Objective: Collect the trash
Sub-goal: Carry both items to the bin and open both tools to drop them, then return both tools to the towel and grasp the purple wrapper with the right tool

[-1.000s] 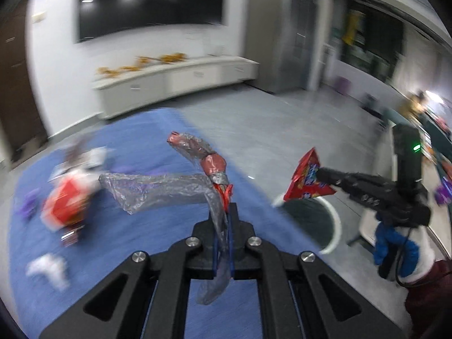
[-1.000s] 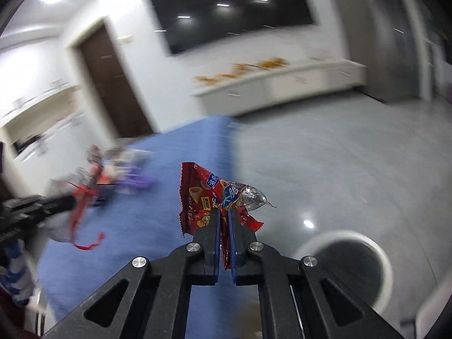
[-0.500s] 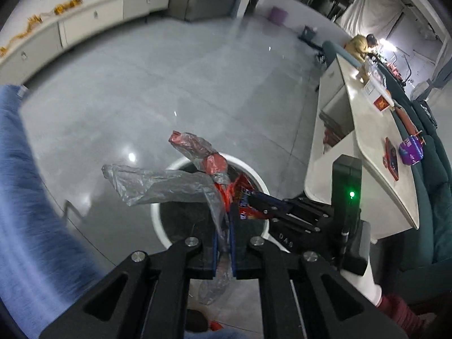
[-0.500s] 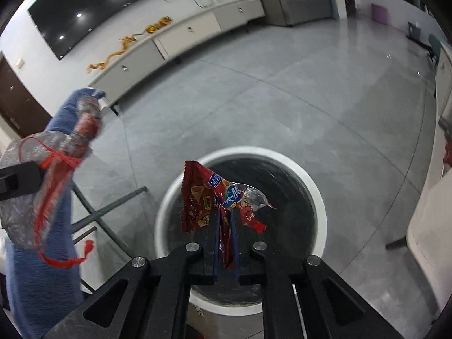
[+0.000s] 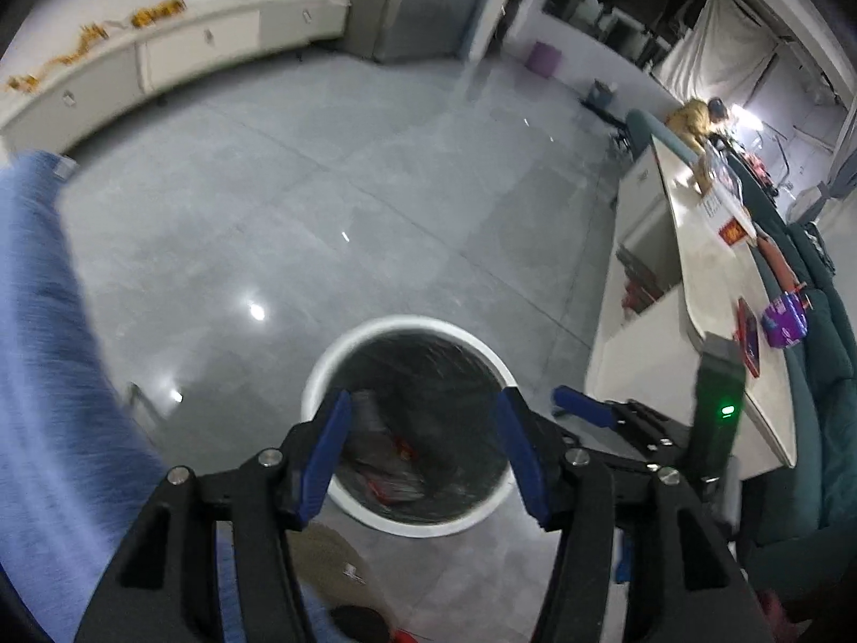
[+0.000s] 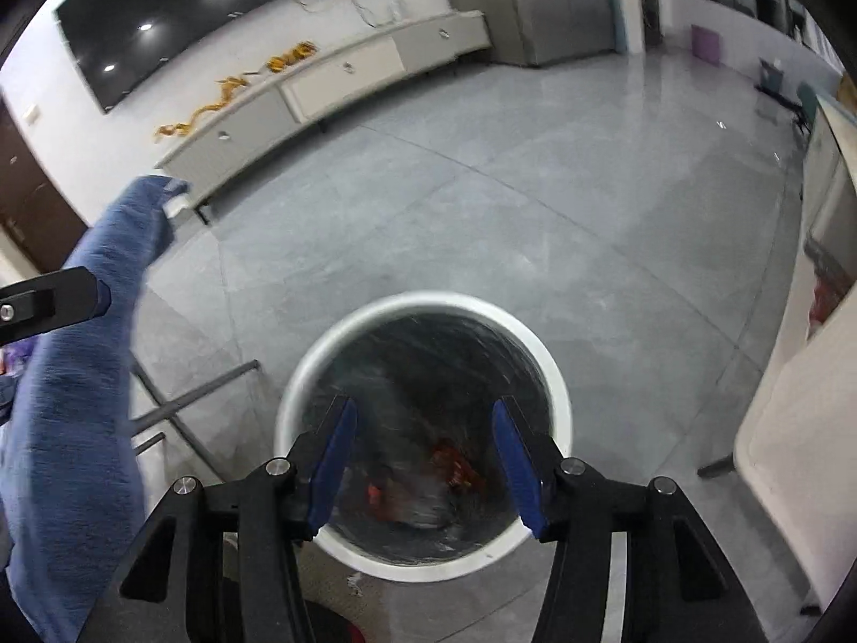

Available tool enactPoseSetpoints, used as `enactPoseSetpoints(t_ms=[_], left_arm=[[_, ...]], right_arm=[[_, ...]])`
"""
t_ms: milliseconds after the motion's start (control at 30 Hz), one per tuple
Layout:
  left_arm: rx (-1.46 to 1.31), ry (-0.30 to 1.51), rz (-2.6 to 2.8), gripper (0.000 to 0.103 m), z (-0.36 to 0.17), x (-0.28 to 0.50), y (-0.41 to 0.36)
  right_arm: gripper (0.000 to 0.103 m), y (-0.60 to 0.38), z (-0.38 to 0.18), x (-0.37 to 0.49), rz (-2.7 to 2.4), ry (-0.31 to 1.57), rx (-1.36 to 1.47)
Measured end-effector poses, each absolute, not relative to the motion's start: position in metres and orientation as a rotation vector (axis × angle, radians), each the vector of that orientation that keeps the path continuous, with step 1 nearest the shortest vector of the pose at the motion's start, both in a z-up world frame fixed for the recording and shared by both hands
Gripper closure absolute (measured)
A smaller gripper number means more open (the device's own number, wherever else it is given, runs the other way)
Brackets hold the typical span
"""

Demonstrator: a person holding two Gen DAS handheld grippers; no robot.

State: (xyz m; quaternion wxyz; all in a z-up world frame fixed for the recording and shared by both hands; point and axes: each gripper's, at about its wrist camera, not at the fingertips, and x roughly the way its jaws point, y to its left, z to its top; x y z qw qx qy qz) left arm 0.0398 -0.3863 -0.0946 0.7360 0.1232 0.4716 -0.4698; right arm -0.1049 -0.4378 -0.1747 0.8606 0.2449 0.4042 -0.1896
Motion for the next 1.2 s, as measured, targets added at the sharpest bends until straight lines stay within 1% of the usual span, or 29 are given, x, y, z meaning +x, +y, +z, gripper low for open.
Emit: enactPoseSetpoints(t_ms=[233, 267, 300, 333, 367, 400, 433, 500, 667, 833, 1000, 1200], left_arm=[[0.214, 0.82, -0.855, 0.048, -0.04, 0.049, -0.284], [0.211, 0.784, -0.81, 0.048, -0.033, 0.051, -0.26], [0.208, 0.767, -0.781, 0.048, -0.029, 0.052, -0.247], [0.203, 0.744, -0.734, 0.045, -0.024, 0.055, -0.225], [0.199, 0.729, -0.689, 0.038, -0.02, 0.059, -0.205], [0.193, 0.717, -0.657, 0.035, -0.019, 0.06, -0.19], [0.184, 0.703, -0.618, 0.033, -0.017, 0.062, -0.171], [0.163, 0.696, -0.533, 0.032, -0.019, 0.069, -0.13], [0.076, 0.71, -0.334, 0.032, -0.03, 0.089, -0.023], [0.026, 0.734, -0.172, 0.032, -0.049, 0.105, 0.054], [0.006, 0.77, -0.121, 0.032, -0.065, 0.12, 0.089], [-0.011, 0.883, -0.139, 0.032, -0.097, 0.13, 0.097]], right_arm=[[0.051, -0.369, -0.089, -0.064, -0.202, 0.732, 0.368], [0.049, -0.359, -0.081, -0.057, -0.175, 0.722, 0.349], [0.043, -0.346, -0.073, -0.049, -0.145, 0.712, 0.329], [0.04, -0.332, -0.064, -0.041, -0.114, 0.702, 0.31], [0.036, -0.314, -0.054, -0.029, -0.075, 0.69, 0.29], [0.035, -0.302, -0.047, -0.018, -0.045, 0.684, 0.276], [0.035, -0.289, -0.042, -0.009, -0.014, 0.68, 0.263], [0.034, -0.265, -0.035, 0.008, 0.029, 0.68, 0.231], [0.032, -0.199, -0.035, 0.059, 0.133, 0.712, 0.147], [0.029, -0.148, -0.043, 0.099, 0.21, 0.735, 0.084], [0.025, -0.105, -0.054, 0.142, 0.259, 0.766, 0.021], [0.025, -0.075, -0.079, 0.179, 0.275, 0.822, -0.016]])
